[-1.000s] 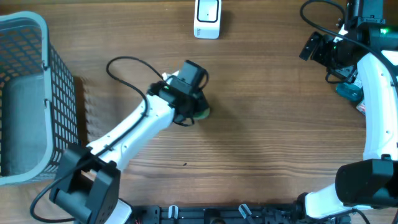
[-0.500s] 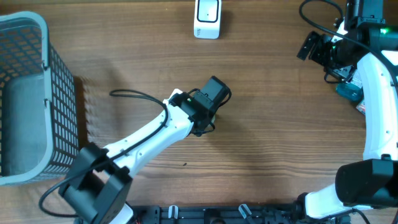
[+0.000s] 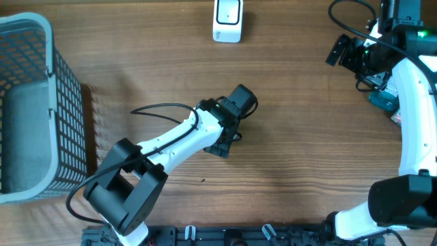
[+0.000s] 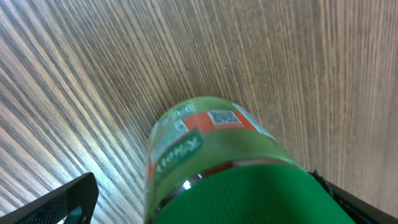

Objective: Scan the item barcode
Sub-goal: 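Carry the jar right toward the table centre with the left gripper, then set the jar down at centre, open and retract the left gripper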

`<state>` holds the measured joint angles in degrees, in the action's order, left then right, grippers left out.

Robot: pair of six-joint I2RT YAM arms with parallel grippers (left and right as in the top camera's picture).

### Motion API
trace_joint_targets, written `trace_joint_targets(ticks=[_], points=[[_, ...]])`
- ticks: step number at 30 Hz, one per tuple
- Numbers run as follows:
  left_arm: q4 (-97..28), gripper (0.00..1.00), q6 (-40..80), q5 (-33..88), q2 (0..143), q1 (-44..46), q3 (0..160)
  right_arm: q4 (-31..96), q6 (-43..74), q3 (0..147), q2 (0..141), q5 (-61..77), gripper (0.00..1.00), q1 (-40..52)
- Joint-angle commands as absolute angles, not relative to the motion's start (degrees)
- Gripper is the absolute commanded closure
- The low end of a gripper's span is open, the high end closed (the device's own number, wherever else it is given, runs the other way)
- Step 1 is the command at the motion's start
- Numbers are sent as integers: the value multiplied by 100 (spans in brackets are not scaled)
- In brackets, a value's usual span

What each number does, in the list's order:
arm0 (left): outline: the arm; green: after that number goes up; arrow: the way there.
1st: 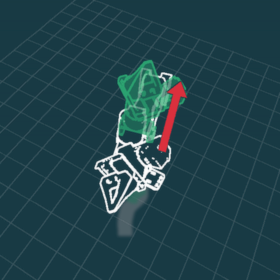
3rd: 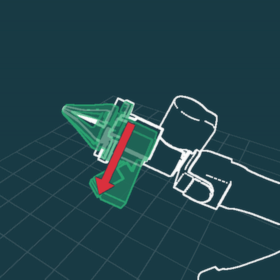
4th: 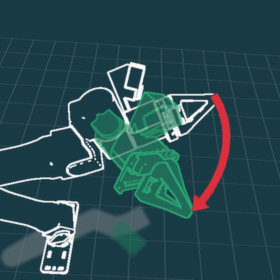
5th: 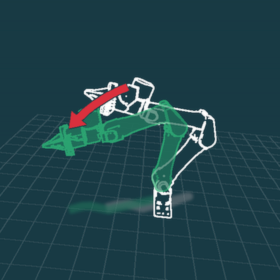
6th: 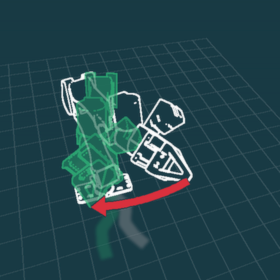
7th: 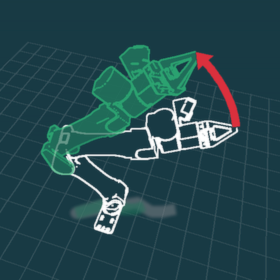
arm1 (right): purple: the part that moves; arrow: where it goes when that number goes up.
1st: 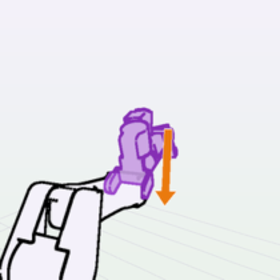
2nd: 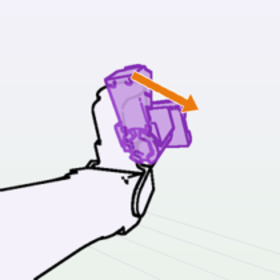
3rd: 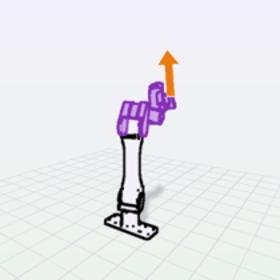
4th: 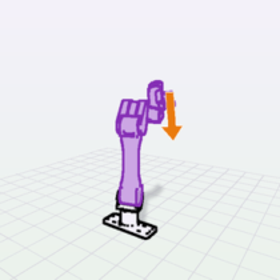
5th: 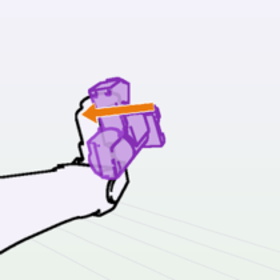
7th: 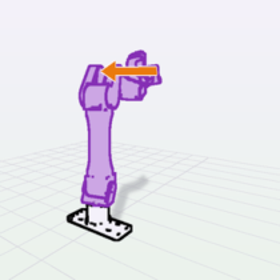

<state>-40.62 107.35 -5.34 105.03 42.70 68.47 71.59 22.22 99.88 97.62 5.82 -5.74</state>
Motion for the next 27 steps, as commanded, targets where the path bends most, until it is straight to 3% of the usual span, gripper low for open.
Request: trace_joint_targets(ticks=[1, 11, 15, 18, 19, 21, 24, 27], points=[[-3800, 0, 10571, -384, 10488, 4394, 6818, 7159, 2112, 9961, 9843, 655, 0, -565], [-3651, 0, 9714, -635, 9321, 4521, 7107, 7159, 2099, 9961, 9843, 683, 0, -565], [-3658, 0, 8324, 45, 8724, 4737, 7183, 7161, 2093, 9961, 9845, 1100, 0, -565], [-3680, 0, 6530, 285, 8224, 4853, 7183, 7137, 2104, 9961, 9843, 1214, 0, -565], [-3730, 0, 5140, 451, 7935, 4794, 7188, 7190, 2126, 9961, 9843, 1439, 0, -565], [-4051, 0, 3448, 707, 7535, 4530, 7212, 7312, 2091, 9961, 9845, 2086, 0, -563], [-4904, 0, 1619, 751, 6967, 3640, 7247, 7671, 2473, 9961, 9845, 2659, 6, -539], [-5481, 0, -108, 967, 6637, 2375, 7244, 8221, 4018, 9961, 9845, 2644, 12, -386]])
